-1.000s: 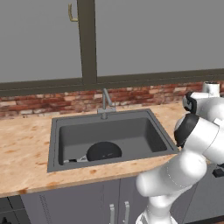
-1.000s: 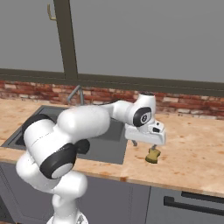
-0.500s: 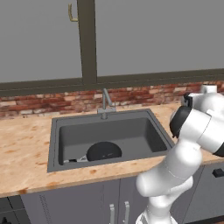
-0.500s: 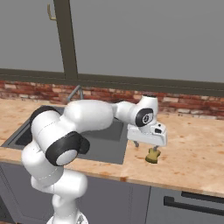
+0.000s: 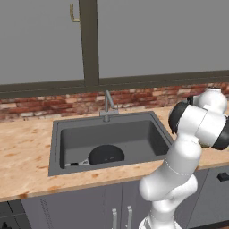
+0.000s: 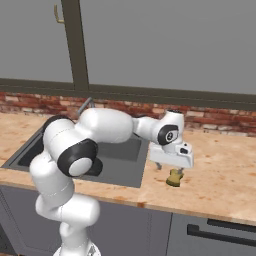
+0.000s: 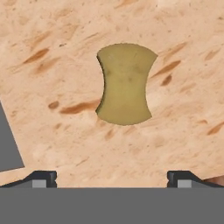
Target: Pick the pan and sponge and place them into the sink. Then turn on the water.
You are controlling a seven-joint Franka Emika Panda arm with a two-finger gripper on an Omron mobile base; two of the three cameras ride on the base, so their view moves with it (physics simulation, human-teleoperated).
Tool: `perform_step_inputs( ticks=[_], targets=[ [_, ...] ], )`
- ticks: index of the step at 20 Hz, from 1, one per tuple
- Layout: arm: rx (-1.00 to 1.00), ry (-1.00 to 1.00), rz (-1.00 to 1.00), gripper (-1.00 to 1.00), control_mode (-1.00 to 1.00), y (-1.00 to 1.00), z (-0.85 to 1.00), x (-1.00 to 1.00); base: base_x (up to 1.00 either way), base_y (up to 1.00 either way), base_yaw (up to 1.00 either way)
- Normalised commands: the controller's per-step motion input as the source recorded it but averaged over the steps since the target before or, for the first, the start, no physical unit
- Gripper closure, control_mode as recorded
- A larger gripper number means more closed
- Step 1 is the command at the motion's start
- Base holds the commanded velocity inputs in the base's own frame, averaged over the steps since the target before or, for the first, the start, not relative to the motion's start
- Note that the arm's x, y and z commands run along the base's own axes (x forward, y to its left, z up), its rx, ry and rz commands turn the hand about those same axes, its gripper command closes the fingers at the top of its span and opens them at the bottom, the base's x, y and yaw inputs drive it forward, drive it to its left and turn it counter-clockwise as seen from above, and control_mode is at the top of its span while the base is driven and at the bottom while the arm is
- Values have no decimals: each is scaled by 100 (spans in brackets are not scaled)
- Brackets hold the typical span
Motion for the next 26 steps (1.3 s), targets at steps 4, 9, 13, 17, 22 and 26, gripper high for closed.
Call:
perform_step_inputs(
  ticks=[4, 9, 13, 17, 22, 26],
  targets=[
    [2, 1, 0, -100, -100, -10, -11, 4, 0, 0, 0],
    [3, 1, 0, -100, -100, -6, -13, 7, 0, 0, 0],
    [3, 0, 0, -100, -100, -2, -14, 9, 0, 0, 0],
    [1, 0, 1, -100, -100, 0, -13, 8, 0, 0, 0],
    [0, 0, 1, -100, -100, -4, -11, 14, 0, 0, 0],
    [0, 0, 2, -100, -100, -2, -10, 16, 0, 0, 0]
  ],
)
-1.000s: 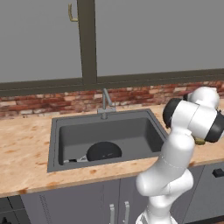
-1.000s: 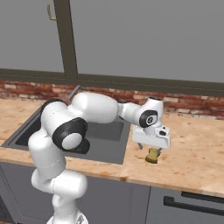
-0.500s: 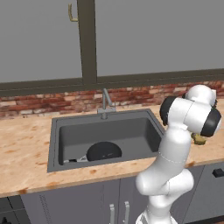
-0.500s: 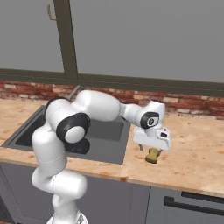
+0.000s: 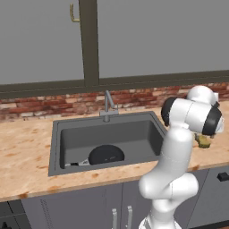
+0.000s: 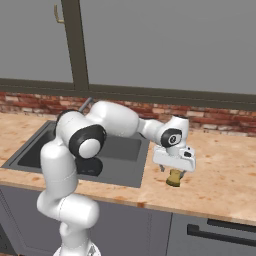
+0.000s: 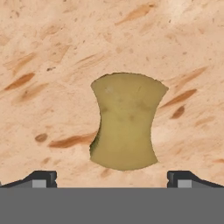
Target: Pick the pan and sponge and place them into the sink. Then turn on the water.
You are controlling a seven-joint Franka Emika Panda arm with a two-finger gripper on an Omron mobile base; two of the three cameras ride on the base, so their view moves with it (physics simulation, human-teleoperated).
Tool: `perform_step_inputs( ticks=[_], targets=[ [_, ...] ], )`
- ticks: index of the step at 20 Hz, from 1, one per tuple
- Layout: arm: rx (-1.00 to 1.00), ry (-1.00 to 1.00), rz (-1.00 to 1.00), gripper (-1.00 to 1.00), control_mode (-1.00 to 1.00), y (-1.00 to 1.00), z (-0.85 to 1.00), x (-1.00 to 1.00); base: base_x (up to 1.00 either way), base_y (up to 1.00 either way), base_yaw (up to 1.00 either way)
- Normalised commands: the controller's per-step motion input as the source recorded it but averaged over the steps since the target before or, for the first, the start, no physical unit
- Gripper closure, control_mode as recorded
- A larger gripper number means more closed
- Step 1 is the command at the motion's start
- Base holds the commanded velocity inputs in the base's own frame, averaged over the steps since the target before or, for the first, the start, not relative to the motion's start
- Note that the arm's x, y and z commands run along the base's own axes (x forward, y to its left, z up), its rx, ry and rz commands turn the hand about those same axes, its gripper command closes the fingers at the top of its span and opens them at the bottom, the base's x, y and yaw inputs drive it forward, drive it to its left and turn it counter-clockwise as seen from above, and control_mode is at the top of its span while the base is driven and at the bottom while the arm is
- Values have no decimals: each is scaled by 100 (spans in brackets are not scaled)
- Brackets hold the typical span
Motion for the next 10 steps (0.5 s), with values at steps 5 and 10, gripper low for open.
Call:
perform_step_inputs(
  ticks=[5, 10],
  targets=[
    [0, 0, 2, -100, -100, -9, -12, 21, 0, 0, 0],
    [0, 2, 2, -100, -100, -14, -13, 16, 0, 0, 0]
  ],
)
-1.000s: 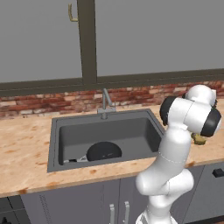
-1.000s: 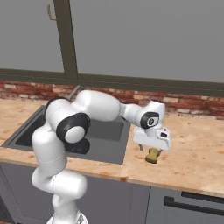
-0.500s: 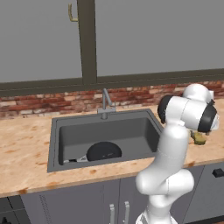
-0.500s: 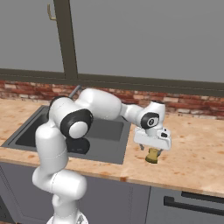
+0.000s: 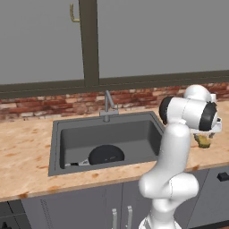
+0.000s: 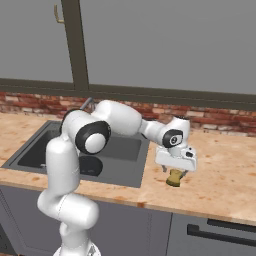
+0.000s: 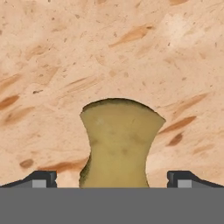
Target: Pick the pan and sponge and place them into the sink. Then turn on the water.
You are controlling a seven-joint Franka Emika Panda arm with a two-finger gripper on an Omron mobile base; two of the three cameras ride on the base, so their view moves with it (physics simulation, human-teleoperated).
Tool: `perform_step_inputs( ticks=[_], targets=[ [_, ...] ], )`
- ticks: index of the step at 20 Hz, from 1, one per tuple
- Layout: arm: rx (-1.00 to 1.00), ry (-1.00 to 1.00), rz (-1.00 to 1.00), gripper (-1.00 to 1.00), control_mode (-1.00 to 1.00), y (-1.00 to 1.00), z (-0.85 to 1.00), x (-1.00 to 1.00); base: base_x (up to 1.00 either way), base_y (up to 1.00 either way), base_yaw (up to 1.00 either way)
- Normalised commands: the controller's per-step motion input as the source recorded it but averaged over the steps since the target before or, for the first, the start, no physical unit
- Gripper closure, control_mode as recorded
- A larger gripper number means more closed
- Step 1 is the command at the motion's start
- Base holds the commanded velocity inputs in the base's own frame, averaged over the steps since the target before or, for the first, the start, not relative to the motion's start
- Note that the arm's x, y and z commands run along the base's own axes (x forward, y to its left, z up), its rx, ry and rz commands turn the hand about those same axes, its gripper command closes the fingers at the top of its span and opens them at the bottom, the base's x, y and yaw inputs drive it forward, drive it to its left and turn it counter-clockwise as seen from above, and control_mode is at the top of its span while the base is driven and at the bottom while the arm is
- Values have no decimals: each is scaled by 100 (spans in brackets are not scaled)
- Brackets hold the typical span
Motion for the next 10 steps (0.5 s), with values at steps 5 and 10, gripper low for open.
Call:
perform_step_inputs(
  ticks=[5, 10],
  targets=[
    [0, 4, 0, -100, -100, -6, -17, 12, 0, 0, 0],
    [0, 5, 0, -100, -100, 0, -20, 15, 0, 0, 0]
  ],
)
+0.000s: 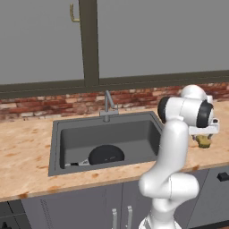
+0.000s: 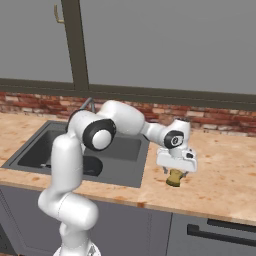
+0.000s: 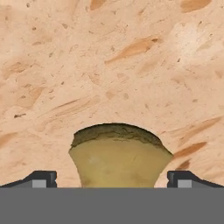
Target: Pick the pan and sponge and place them into the sink. Then turn on the water.
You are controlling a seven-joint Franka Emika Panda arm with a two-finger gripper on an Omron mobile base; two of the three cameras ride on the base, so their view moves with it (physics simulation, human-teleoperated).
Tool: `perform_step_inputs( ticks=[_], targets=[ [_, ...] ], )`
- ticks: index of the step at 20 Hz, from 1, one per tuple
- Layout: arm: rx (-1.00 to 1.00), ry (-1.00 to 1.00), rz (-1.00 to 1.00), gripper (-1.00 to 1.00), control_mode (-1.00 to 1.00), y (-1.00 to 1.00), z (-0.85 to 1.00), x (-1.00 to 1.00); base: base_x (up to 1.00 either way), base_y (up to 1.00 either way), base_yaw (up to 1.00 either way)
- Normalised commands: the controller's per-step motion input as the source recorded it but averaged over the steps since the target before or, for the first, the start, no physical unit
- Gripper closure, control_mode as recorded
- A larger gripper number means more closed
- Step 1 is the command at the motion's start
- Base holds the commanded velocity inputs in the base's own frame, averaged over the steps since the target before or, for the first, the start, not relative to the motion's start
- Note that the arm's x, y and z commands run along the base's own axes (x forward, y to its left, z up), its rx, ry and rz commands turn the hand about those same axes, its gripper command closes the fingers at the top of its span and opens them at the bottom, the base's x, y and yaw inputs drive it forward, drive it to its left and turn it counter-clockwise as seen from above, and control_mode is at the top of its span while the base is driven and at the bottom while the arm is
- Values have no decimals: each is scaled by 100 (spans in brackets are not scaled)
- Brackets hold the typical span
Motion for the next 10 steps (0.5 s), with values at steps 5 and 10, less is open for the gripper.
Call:
perform_step_inputs(
  ticks=[5, 10],
  targets=[
    [0, 5, 0, -100, -100, -8, -18, 12, 0, 0, 0],
    [0, 6, -1, -100, -100, -15, -19, 6, 0, 0, 0]
  ],
)
